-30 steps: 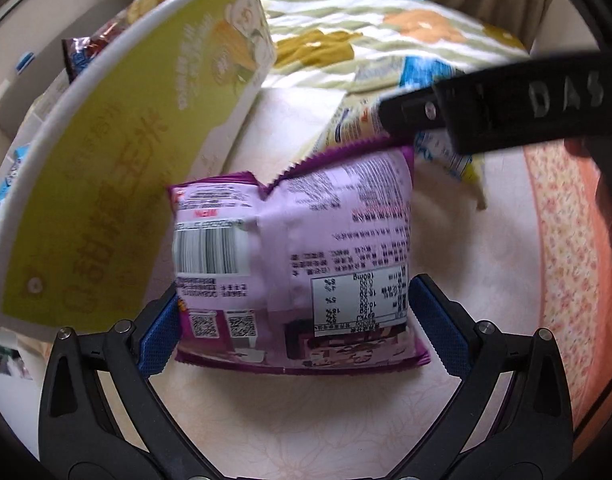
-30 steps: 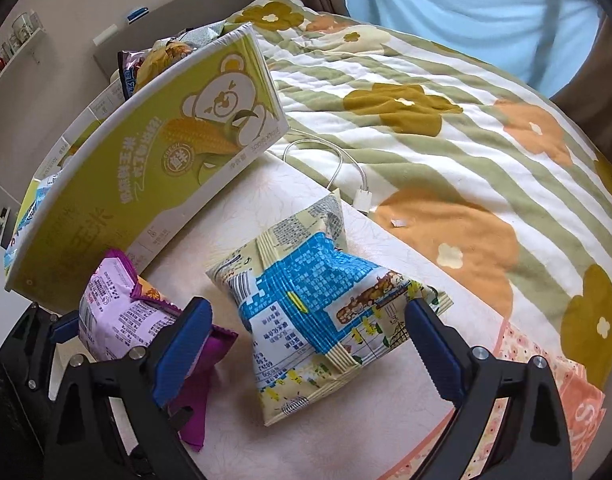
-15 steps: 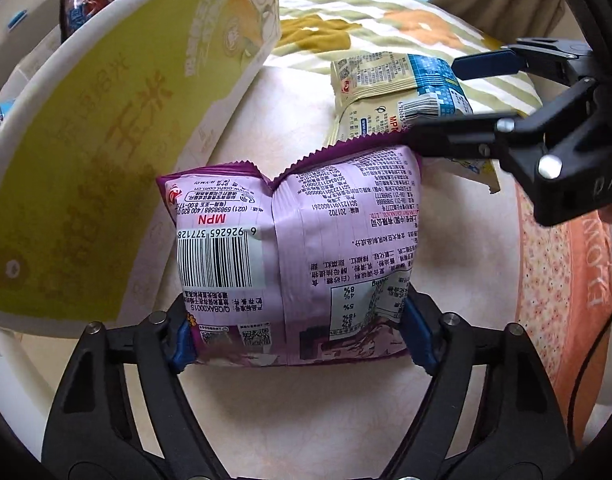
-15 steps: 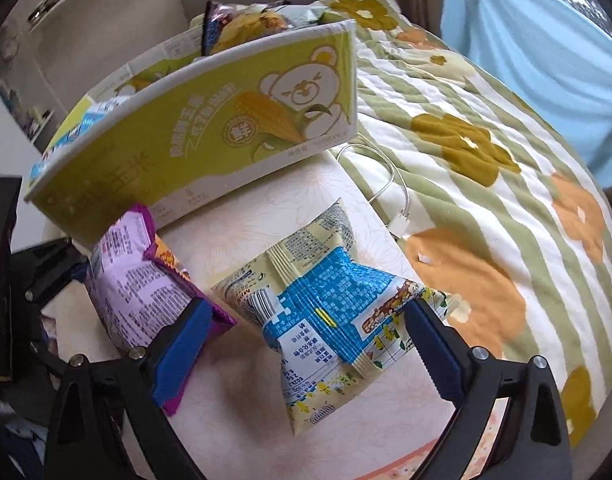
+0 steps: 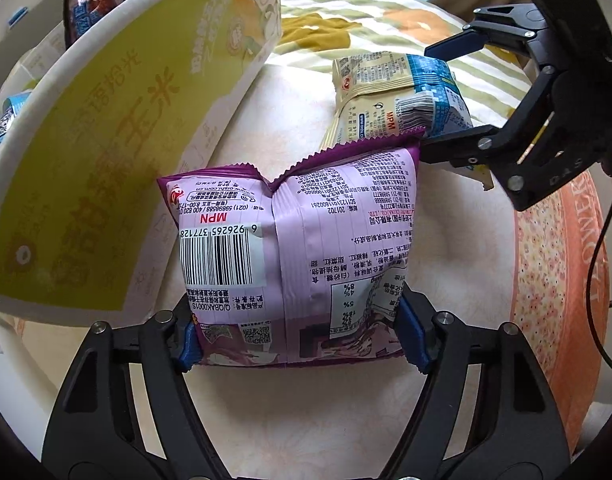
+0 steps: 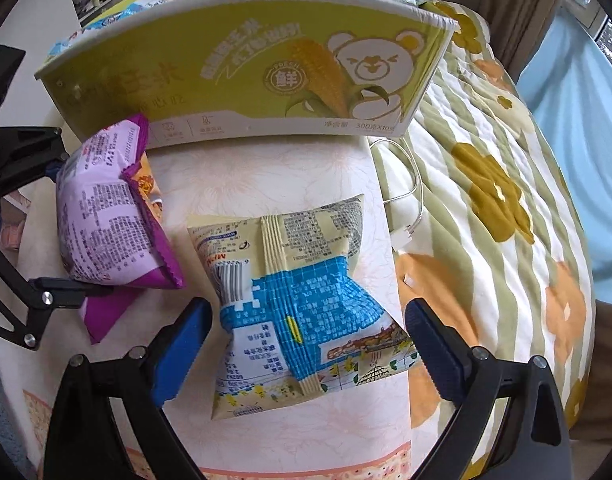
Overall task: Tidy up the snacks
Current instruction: 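Carry the purple bag and blue-yellow bag over the box and release both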
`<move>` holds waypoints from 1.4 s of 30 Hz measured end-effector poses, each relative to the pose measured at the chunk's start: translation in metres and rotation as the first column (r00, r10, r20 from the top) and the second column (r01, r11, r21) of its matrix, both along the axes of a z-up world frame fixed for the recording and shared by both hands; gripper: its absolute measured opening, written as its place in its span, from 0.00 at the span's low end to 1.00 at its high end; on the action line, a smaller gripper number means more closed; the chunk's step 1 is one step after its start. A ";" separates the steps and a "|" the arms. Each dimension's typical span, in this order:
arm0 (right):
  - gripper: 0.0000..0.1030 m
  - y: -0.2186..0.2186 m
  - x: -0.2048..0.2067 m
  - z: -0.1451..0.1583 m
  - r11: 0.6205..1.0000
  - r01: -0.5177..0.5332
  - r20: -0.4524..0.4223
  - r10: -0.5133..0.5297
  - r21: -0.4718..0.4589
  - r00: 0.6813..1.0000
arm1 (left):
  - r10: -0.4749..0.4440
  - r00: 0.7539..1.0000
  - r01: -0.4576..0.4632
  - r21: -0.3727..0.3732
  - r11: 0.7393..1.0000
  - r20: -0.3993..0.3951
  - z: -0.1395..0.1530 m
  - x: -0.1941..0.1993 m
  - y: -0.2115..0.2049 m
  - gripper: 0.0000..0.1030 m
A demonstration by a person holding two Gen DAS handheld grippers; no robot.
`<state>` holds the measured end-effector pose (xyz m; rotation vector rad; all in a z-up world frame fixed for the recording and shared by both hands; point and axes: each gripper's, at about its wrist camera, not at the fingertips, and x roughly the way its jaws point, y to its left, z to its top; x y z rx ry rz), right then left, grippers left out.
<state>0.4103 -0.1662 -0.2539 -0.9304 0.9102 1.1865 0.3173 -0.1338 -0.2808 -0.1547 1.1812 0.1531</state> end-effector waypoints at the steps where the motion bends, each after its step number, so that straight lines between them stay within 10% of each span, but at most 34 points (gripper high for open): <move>1: 0.93 0.000 0.001 -0.002 1.000 0.004 -0.002 -0.004 0.003 1.000 | 0.001 1.000 -0.001 -0.002 1.000 0.001 0.000 0.000 0.000 0.71; 10: 0.67 -0.010 -0.002 0.010 0.990 0.130 -0.034 -0.128 0.050 0.991 | -0.013 0.999 0.013 0.000 1.000 0.048 0.015 -0.009 0.003 0.71; 18: 0.66 -0.049 -0.012 0.048 0.926 0.365 -0.056 -0.361 0.098 0.931 | -0.070 0.989 0.073 -0.019 0.997 0.133 0.056 -0.023 0.002 0.71; 33: 0.66 -0.057 -0.046 0.183 0.700 0.653 -0.047 -0.671 0.288 0.740 | -0.115 0.928 0.130 -0.018 0.991 0.354 0.206 -0.022 0.094 0.71; 42: 0.66 0.028 -0.061 0.205 0.523 0.776 -0.142 -0.789 0.353 0.597 | -0.223 0.917 0.231 0.015 0.973 0.331 0.219 0.009 0.212 0.71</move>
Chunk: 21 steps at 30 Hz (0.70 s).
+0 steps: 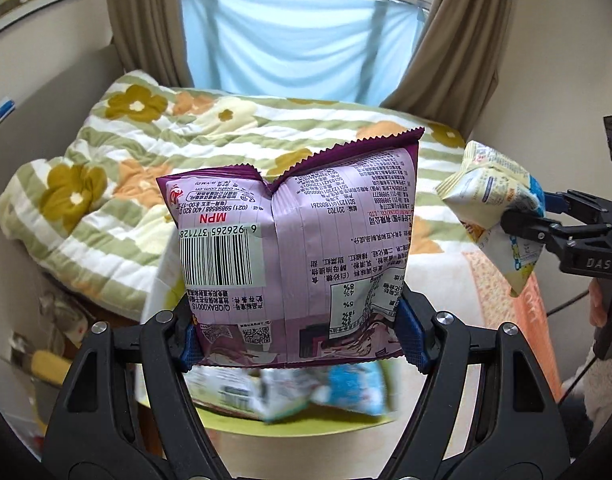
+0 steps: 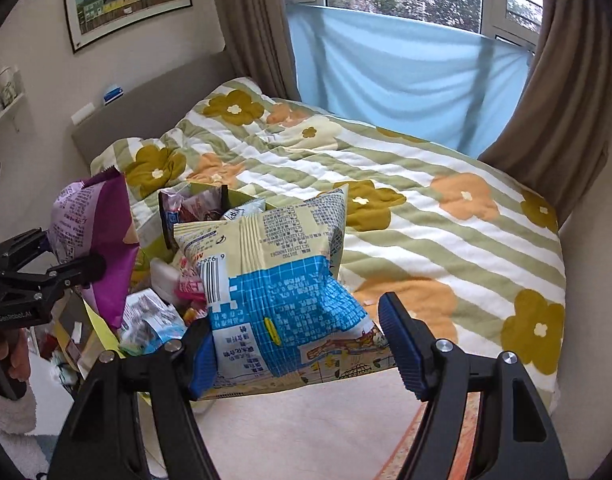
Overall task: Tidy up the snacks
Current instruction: 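Carry the purple bag and blue-yellow bag over the box and release both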
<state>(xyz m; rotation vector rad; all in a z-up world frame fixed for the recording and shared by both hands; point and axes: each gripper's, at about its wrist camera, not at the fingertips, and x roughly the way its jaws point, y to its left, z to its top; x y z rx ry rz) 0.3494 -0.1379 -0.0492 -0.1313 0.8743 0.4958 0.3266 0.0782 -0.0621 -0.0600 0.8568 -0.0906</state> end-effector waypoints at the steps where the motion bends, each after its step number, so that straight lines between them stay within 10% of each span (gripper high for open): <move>1: 0.66 0.011 -0.001 0.000 1.000 0.018 -0.009 -0.017 0.020 1.000 | -0.013 1.000 0.013 0.007 1.000 -0.011 -0.002 0.003 0.011 0.71; 15: 0.66 0.102 -0.027 -0.020 0.970 0.238 -0.081 -0.234 0.039 0.969 | -0.126 0.973 0.129 0.005 0.992 -0.195 -0.063 0.034 0.084 0.72; 21: 0.66 0.112 -0.026 -0.023 0.970 0.237 -0.088 -0.232 0.049 0.969 | -0.112 0.979 0.116 0.013 0.993 -0.169 -0.061 0.030 0.088 1.00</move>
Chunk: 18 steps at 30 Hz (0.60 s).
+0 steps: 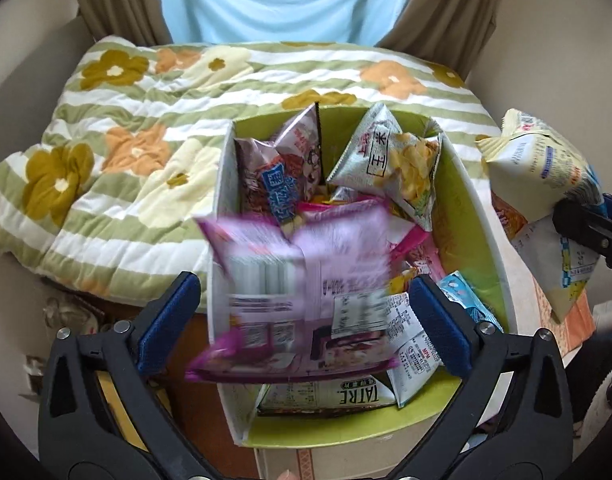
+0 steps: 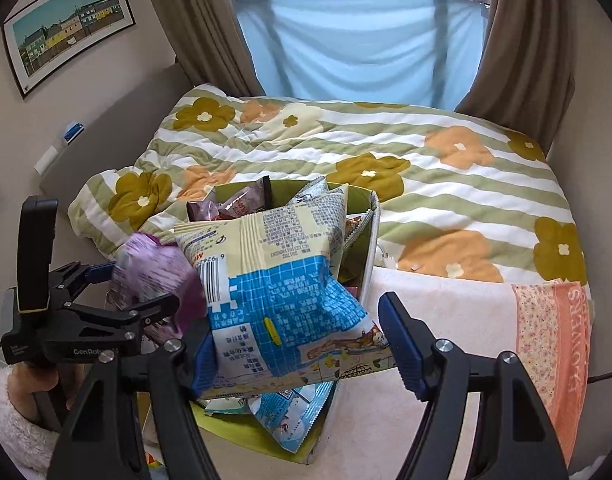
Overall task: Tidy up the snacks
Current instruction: 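Carry the purple bag and blue-yellow bag over the box and release both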
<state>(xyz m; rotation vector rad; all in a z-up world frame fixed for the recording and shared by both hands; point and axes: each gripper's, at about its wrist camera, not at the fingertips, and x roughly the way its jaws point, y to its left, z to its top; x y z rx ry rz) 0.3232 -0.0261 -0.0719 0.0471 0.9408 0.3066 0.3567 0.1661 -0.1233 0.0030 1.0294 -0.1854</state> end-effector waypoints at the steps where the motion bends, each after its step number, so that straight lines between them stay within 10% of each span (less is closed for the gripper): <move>1: 0.66 0.000 0.002 0.000 1.000 0.001 -0.002 -0.001 0.007 1.000 | 0.004 1.000 -0.004 0.000 1.000 0.010 0.002 -0.004 0.001 1.00; 14: 0.68 0.021 0.007 -0.014 0.999 -0.021 -0.006 0.021 0.045 1.000 | 0.118 0.993 -0.118 0.003 0.993 0.024 0.006 -0.037 0.025 1.00; 18: 0.84 0.029 0.010 -0.020 0.998 -0.014 -0.003 0.014 0.056 1.000 | 0.119 0.992 -0.120 0.017 0.993 0.041 0.010 -0.042 0.029 1.00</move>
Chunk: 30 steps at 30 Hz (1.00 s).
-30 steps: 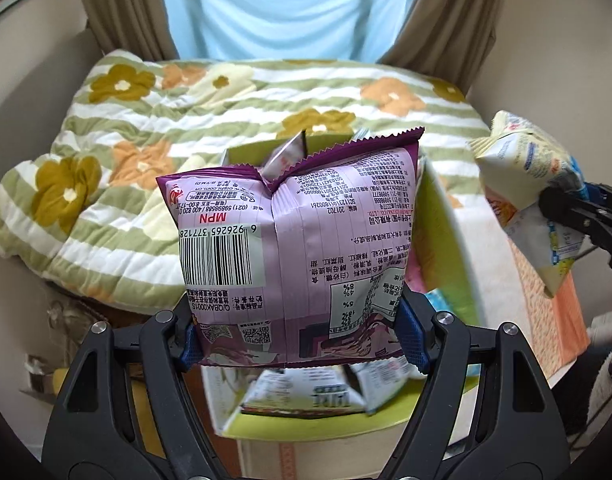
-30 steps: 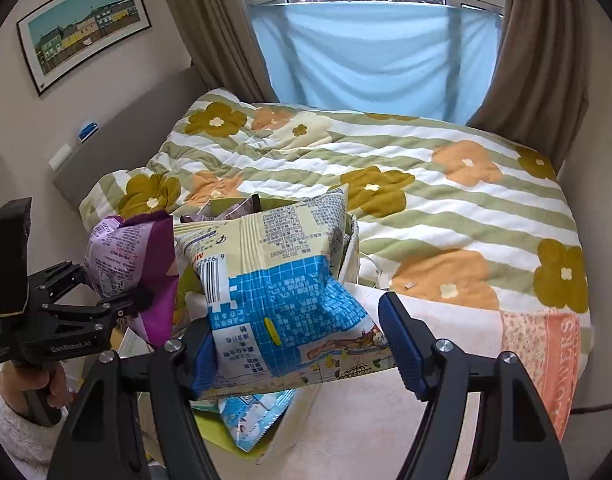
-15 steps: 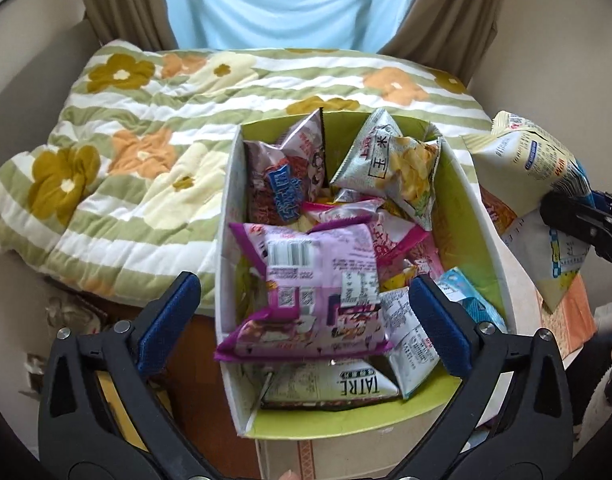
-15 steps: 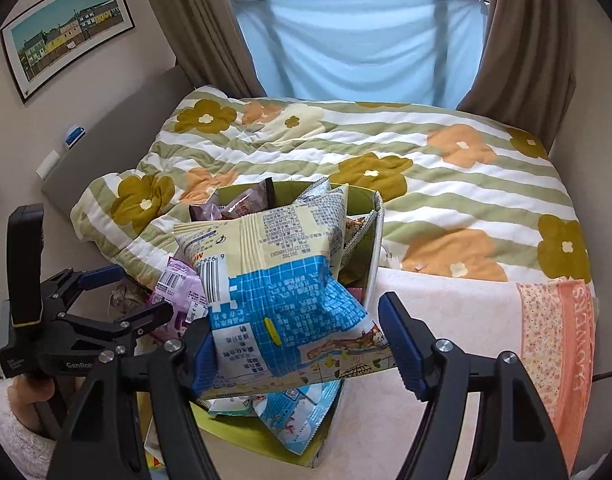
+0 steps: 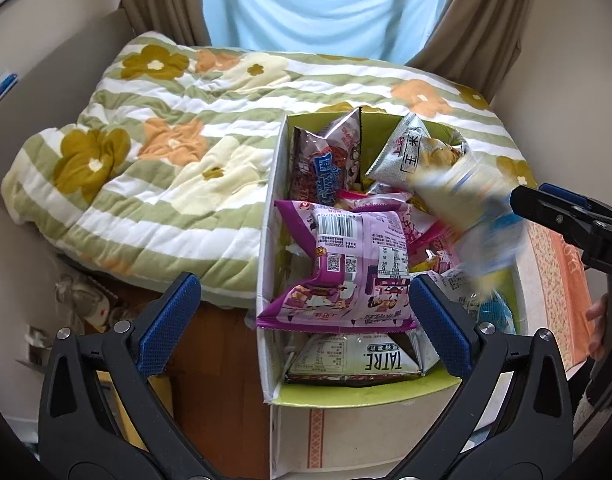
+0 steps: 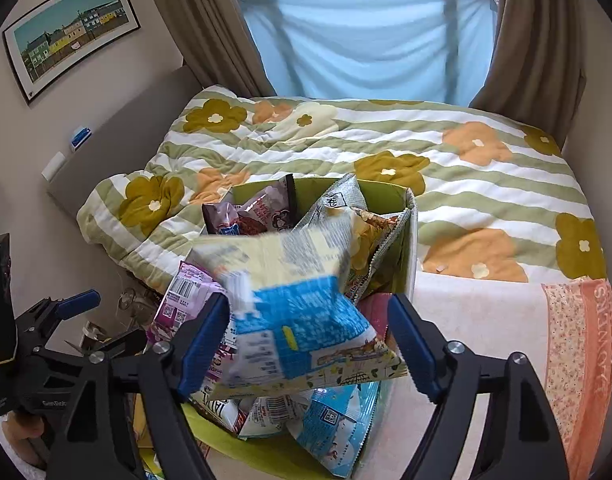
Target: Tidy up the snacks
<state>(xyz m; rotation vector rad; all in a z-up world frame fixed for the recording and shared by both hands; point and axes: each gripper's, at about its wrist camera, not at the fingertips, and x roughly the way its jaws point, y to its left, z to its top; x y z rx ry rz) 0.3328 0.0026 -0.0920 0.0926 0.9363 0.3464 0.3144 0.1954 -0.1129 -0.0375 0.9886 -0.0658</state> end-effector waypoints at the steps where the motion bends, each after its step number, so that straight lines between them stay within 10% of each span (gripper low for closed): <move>1: 0.90 0.001 -0.002 -0.001 1.000 0.004 0.001 -0.004 0.006 1.000 | 0.002 1.000 -0.002 0.010 1.000 0.002 0.000 -0.002 0.001 1.00; 13: 0.91 -0.006 -0.039 0.003 0.996 0.091 0.035 -0.090 -0.017 0.995 | -0.053 0.998 0.051 0.060 0.997 0.021 0.003 -0.026 -0.003 1.00; 30: 0.91 -0.094 -0.189 0.111 0.974 0.220 0.330 -0.192 -0.050 0.924 | -0.052 0.935 0.040 0.041 0.998 0.350 0.122 -0.179 -0.090 1.00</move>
